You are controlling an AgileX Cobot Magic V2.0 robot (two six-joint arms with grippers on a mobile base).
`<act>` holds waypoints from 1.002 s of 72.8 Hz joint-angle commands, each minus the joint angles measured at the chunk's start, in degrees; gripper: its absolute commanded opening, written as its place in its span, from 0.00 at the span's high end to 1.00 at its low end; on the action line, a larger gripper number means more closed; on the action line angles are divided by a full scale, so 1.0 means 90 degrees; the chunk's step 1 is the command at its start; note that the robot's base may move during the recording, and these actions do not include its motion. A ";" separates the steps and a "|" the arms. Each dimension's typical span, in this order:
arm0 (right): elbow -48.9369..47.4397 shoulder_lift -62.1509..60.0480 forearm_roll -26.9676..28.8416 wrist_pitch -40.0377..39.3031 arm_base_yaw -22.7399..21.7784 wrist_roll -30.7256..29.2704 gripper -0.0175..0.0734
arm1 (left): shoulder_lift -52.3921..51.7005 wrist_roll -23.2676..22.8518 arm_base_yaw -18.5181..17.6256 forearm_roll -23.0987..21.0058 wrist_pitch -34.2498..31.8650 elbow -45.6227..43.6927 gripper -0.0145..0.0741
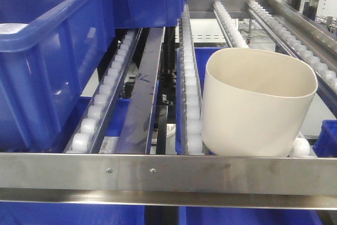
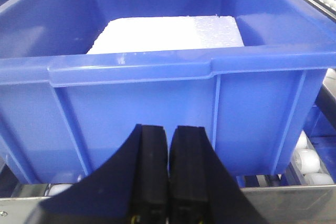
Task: Move white bin to right shelf second layer
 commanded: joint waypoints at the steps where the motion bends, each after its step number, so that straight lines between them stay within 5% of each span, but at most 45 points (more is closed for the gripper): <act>1: -0.0167 0.0011 -0.0072 -0.0520 -0.0035 -0.0027 0.75 | -0.0089 -0.0033 -0.0037 0.0000 -0.0555 0.0234 0.74; 32: 0.0002 -0.0325 -0.0207 -0.0485 -0.0186 -0.0018 0.75 | -0.0089 -0.0033 -0.0037 0.0000 -0.0555 0.0234 0.74; 73: 0.2616 -0.2521 -0.0207 -0.1733 -0.0467 -0.0018 0.75 | -0.0089 -0.0033 -0.0037 0.0000 -0.0555 0.0234 0.74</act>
